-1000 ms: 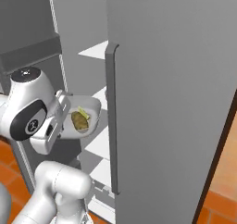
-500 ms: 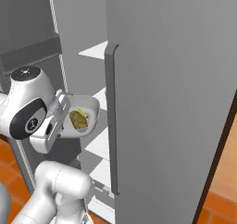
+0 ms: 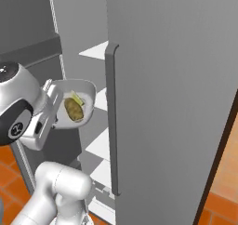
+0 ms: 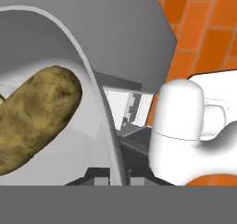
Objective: Take the meat container that has the shrimp and place it on the second highest rack of the freezer. Then take the vegetable container that has the lemon wedge and potato and place it on the highest rack of the freezer.
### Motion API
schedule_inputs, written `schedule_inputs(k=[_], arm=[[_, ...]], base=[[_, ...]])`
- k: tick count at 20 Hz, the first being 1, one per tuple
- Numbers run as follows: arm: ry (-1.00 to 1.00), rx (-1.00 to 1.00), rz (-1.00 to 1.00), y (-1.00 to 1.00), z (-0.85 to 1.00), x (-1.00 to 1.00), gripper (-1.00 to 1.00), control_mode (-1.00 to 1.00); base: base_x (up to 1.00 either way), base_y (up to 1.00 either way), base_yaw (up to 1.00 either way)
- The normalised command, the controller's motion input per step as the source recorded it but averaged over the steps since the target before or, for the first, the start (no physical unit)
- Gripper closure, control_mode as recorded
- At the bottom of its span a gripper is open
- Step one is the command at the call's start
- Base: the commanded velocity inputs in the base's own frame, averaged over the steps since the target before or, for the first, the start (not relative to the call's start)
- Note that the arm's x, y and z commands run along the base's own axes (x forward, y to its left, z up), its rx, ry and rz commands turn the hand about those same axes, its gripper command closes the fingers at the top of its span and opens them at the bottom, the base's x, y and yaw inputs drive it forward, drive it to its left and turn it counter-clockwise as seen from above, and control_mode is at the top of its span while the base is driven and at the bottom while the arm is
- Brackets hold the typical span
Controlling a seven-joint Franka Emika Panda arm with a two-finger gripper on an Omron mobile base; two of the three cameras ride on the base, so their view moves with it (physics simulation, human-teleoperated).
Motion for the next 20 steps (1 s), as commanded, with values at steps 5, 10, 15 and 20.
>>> schedule_inputs(k=[5, 10, 15, 20], arm=[[-0.18, 0.0, -0.03, 0.02, 0.91, 0.09, 1.0, -1.0], [-0.25, 0.0, 0.02, 0.03, 0.51, 0.28, 1.0, -1.0], [-0.08, 0.0, 0.01, 0.0, 0.11, 0.7, 1.0, -1.0], [0.0, 0.0, 0.0, 0.0, 0.0, 1.0, 1.0, -1.0]], base=[[0.0, 0.0, 0.0], [0.0, 0.0, 0.0], [0.0, 0.0, 0.0], [0.0, 0.0, 0.0]])
